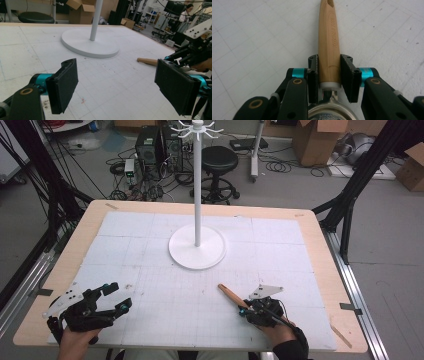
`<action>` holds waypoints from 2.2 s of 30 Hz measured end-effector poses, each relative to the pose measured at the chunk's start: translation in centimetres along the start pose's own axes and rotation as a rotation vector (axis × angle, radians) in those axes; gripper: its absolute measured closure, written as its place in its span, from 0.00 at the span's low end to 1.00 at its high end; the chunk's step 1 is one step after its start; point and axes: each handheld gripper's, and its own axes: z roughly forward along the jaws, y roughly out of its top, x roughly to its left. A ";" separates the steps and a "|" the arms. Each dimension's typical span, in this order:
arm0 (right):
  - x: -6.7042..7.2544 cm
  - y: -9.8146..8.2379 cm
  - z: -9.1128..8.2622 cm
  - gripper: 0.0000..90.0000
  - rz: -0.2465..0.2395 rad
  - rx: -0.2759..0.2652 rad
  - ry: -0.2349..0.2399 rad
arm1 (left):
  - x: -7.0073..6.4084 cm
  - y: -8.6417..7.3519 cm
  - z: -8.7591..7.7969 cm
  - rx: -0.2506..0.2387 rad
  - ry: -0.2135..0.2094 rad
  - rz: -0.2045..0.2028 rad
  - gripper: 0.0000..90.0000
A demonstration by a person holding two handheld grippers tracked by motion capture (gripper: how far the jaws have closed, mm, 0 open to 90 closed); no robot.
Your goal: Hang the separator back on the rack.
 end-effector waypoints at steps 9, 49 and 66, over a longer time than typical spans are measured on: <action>-0.3 0.0 -0.5 0.78 0.023 -0.034 0.021 | 0.1 0.0 0.0 0.002 0.000 0.001 0.21; 0.7 1.9 -5.2 0.78 0.043 -0.317 0.107 | 0.0 0.0 0.0 0.005 0.002 0.006 0.21; 0.9 2.3 -6.5 0.78 0.019 -0.387 0.120 | 0.0 0.0 0.0 0.007 0.004 0.004 0.21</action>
